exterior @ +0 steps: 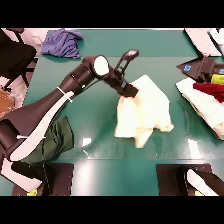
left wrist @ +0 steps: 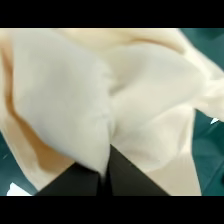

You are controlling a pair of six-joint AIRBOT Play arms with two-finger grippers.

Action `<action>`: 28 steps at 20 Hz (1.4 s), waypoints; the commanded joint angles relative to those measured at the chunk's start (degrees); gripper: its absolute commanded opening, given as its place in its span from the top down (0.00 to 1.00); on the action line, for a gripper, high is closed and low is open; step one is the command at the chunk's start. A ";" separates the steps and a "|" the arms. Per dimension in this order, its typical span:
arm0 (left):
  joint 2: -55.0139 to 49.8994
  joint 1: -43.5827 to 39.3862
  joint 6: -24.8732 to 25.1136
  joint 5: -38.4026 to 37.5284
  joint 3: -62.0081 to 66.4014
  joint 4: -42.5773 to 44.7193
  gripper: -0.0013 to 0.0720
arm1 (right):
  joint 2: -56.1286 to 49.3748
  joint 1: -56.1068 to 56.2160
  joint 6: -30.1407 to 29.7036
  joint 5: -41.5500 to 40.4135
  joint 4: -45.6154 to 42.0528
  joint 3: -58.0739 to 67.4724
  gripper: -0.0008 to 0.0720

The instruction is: Fold the shirts.

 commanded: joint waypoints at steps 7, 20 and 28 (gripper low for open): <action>1.09 10.67 -9.27 -17.00 -4.00 22.38 0.21 | -12.72 10.75 11.91 -2.95 -28.74 -10.95 0.19; 2.23 16.31 -3.96 -13.07 -4.00 -1.60 0.21 | -23.45 -5.01 -3.80 -18.01 -1.09 -23.26 0.19; 2.12 16.33 -1.44 -4.31 -4.63 -1.62 0.21 | -29.40 0.55 -3.82 -12.33 -0.11 -10.19 0.96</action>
